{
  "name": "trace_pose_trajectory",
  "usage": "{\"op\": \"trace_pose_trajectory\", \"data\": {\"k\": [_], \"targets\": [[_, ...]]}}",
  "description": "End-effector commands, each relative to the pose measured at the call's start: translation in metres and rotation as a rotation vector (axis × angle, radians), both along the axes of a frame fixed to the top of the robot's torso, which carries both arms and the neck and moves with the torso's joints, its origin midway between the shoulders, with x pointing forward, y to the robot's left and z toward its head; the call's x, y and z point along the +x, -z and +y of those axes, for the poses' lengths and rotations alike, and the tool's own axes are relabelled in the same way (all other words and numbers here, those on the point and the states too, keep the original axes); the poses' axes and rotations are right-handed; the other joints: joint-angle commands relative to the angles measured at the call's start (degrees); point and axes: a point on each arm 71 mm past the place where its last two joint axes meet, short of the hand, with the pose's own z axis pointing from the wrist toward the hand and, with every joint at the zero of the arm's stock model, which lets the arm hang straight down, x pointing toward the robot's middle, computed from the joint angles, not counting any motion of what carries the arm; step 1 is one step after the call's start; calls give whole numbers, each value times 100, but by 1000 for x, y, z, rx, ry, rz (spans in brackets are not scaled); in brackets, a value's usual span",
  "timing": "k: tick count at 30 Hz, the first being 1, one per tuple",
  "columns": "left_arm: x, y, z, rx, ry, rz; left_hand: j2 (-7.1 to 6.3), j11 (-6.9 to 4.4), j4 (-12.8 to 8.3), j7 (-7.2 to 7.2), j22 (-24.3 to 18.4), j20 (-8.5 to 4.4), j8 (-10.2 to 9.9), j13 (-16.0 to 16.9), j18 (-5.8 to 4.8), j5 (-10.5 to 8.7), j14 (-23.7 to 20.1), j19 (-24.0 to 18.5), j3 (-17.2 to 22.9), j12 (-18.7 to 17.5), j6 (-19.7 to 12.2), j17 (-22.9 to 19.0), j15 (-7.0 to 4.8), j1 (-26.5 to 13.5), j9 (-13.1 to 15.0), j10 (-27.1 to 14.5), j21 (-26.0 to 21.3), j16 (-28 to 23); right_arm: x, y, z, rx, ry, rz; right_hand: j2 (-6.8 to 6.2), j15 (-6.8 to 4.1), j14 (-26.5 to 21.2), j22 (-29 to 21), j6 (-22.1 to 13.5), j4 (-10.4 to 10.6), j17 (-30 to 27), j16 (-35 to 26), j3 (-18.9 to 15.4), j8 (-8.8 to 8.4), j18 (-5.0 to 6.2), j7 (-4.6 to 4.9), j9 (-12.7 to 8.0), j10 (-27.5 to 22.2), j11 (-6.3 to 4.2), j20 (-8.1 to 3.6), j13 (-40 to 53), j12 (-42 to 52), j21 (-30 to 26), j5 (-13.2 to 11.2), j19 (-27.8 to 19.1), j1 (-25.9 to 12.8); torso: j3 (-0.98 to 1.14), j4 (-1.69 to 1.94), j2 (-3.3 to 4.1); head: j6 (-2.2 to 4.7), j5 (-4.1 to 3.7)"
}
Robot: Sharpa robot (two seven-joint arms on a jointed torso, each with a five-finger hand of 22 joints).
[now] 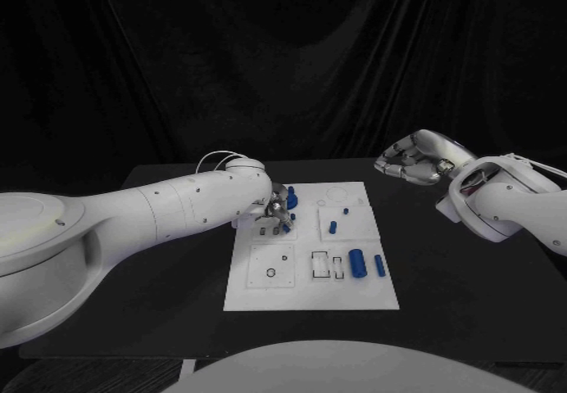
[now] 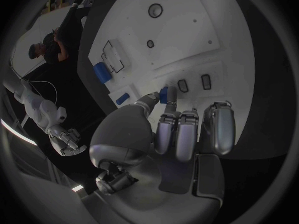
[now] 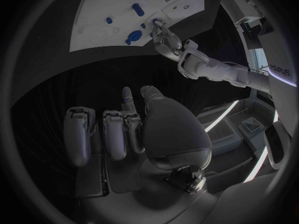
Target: Assemble the parts on the task board
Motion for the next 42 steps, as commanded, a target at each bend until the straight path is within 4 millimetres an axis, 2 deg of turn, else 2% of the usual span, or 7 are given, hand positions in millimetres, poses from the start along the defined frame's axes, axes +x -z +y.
{"op": "trace_pose_trajectory", "data": {"k": [1,3,4,8,19,25,42], "targets": [[-2,1,0,-4,1,1,-79,-51,-159,-5,773,4,-30,1504,9,106,595,31,321,19,65,1506,-56,-127,82,597,-23,15,0,3,-2,-8,16,20,-2,6,541,1323,51,7,1214,-28,32,11,96,-4,3,610,9,12,1508,20,-20,18,347,71,0,0,1,-1,25],[-2,1,1,-3,-3,-2,-92,-52,-170,-6,777,4,-31,1504,8,122,595,36,358,19,73,1506,-58,-151,97,597,-23,15,0,3,-2,-9,17,22,-1,5,539,1321,54,0,1205,-32,46,11,97,-5,3,610,8,12,1508,20,-25,40,344,89,-1,-1,1,-1,33],[-3,0,1,-3,-5,-3,-153,-59,-230,-11,796,-12,-29,1504,8,256,595,59,551,19,118,1506,-60,-258,174,597,-20,15,0,4,-3,-10,18,23,-1,4,540,1321,54,-4,1206,-32,52,11,97,-6,2,610,7,11,1508,20,-24,52,345,98,-1,-2,1,-1,37],[-5,0,4,-4,-6,-4,-196,-82,-325,-32,828,-20,-14,1504,-2,356,595,109,800,19,174,1506,-84,-344,272,597,-6,15,-1,5,-3,-11,19,30,0,4,539,1321,56,-10,1205,-32,62,11,97,-6,3,610,6,11,1508,20,-25,68,345,112,-1,-2,0,-1,47],[-13,-3,12,-7,-27,-23,-318,-143,-476,-89,900,-71,31,1504,-27,491,595,238,1216,19,372,1506,-147,-600,462,597,35,15,-2,11,-4,-17,23,51,-1,2,537,1316,60,-32,1193,-38,93,11,101,-8,3,610,4,9,1508,20,-39,110,337,155,4,5,-14,-1,61],[-15,-5,21,12,-64,-38,-375,-193,-493,-139,943,-117,20,1504,-44,489,595,325,1347,19,519,1506,-197,-761,512,597,68,15,-3,14,-4,-20,23,62,-2,0,535,1312,71,-50,1185,-42,118,16,103,-11,4,610,2,7,1508,20,-50,140,332,189,6,0,-17,-1,69],[-13,-7,38,2,-142,-97,-396,-219,-513,-151,980,-156,-71,1504,-60,540,595,402,1474,19,568,1506,-232,-856,494,597,99,15,-3,19,-1,-22,17,74,-3,-2,533,1306,72,-66,1177,-46,142,15,108,-10,4,610,0,5,1508,20,-66,174,324,218,0,-5,-4,-1,115]]}}
